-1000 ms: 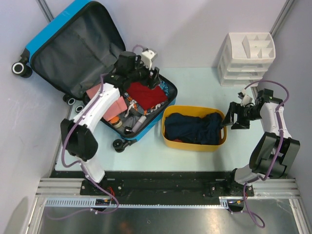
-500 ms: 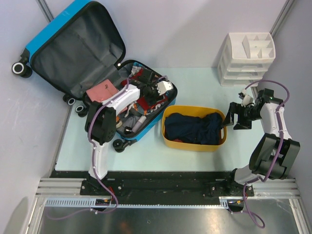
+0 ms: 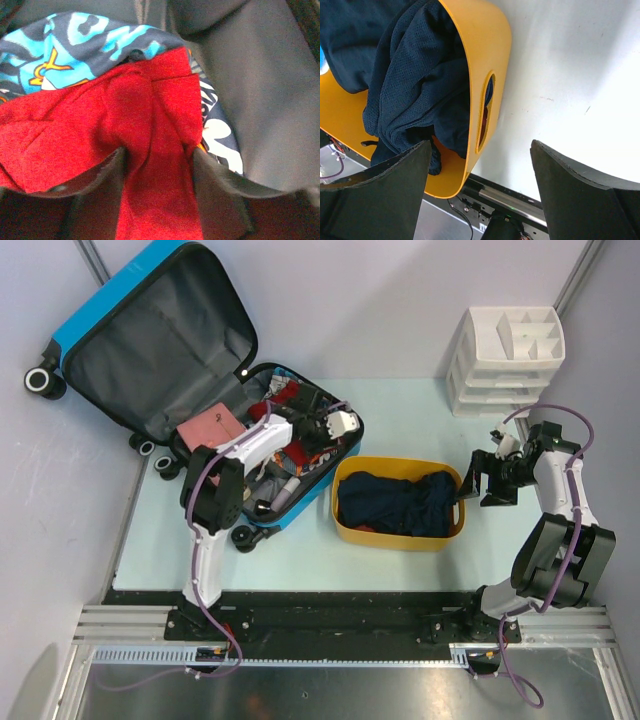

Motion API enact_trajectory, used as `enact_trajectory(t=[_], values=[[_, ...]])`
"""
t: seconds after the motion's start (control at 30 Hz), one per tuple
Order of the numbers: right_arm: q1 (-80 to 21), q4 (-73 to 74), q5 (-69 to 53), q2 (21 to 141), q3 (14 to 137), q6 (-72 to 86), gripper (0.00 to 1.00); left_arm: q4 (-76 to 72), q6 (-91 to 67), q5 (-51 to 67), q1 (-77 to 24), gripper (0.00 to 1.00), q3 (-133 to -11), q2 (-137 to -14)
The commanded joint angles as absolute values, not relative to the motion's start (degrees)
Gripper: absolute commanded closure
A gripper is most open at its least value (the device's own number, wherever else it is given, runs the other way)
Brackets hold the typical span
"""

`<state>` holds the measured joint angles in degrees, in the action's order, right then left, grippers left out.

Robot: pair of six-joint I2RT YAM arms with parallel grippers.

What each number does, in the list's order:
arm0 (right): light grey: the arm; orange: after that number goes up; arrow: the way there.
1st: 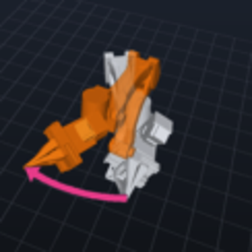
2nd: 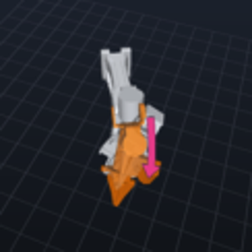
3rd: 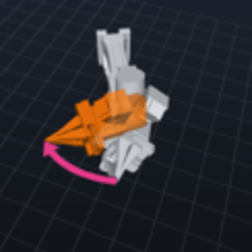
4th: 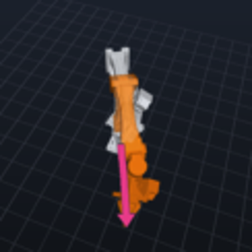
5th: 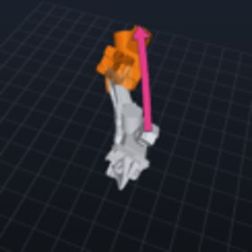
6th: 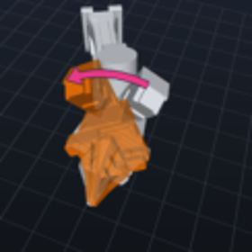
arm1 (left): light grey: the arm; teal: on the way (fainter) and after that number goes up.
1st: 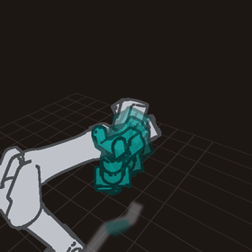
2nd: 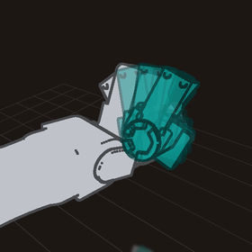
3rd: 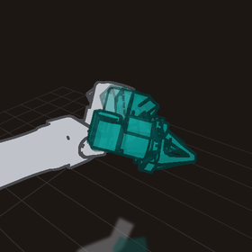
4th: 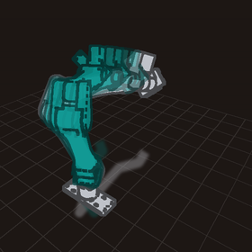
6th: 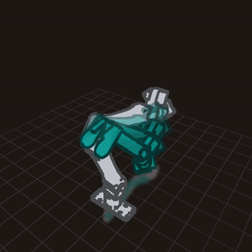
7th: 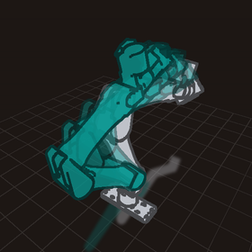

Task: Open, take out, and arrange the luggage

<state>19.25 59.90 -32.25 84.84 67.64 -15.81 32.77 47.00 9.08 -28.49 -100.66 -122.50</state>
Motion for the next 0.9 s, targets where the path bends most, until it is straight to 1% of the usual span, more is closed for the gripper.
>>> enact_trajectory(t=[0.0, 0.07, 0.1, 0.17, 0.2, 0.3, 0.4, 0.5, 0.67, 0.87], values=[[19.2, 59.2, -31.5, 84.9, 68.8, -14.9, 0.15, 32.3, 45.8, 11.6, -27.9, 0.52, -103.7, -123.3], [19.2, 59.2, -31.4, 84.9, 68.8, -15.0, 0.16, 32.3, 44.3, 12.8, -27.1, 0.59, -104.7, -122.4], [19.2, 59.3, -31.4, 84.8, 68.8, -15.1, 0.16, 32.3, 43.0, 13.3, -26.8, 0.68, -104.8, -121.7], [19.2, 59.3, -31.5, 85.0, 68.8, -15.3, 0.16, 32.3, 41.8, 14.7, -25.9, 0.78, -104.2, -120.6], [19.3, 59.4, -31.5, 85.0, 68.9, -15.4, 0.16, 32.3, 40.4, 15.1, -25.6, 0.86, -104.0, -119.5], [19.2, 59.2, -31.6, 85.3, 68.9, -15.6, 0.16, 32.3, 36.4, 16.5, -24.0, 1.00, -103.3, -117.9], [19.2, 59.4, -31.7, 85.5, 68.8, -16.1, 0.16, 33.0, 28.5, 20.2, -21.3, 1.00, -104.4, -116.2], [19.2, 59.6, -31.9, 85.3, 68.8, -16.3, 0.16, 33.5, 20.1, 22.7, -19.4, 1.00, -103.5, -111.1], [19.6, 59.2, -34.0, 84.7, 68.8, -15.7, 0.18, 33.7, 9.9, 23.6, -19.2, 1.00, -96.3, -98.5], [19.7, 59.8, -36.4, 86.4, 68.7, -15.1, 0.22, 37.1, 0.4, 24.8, -19.2, 1.00, -91.3, -90.9]])
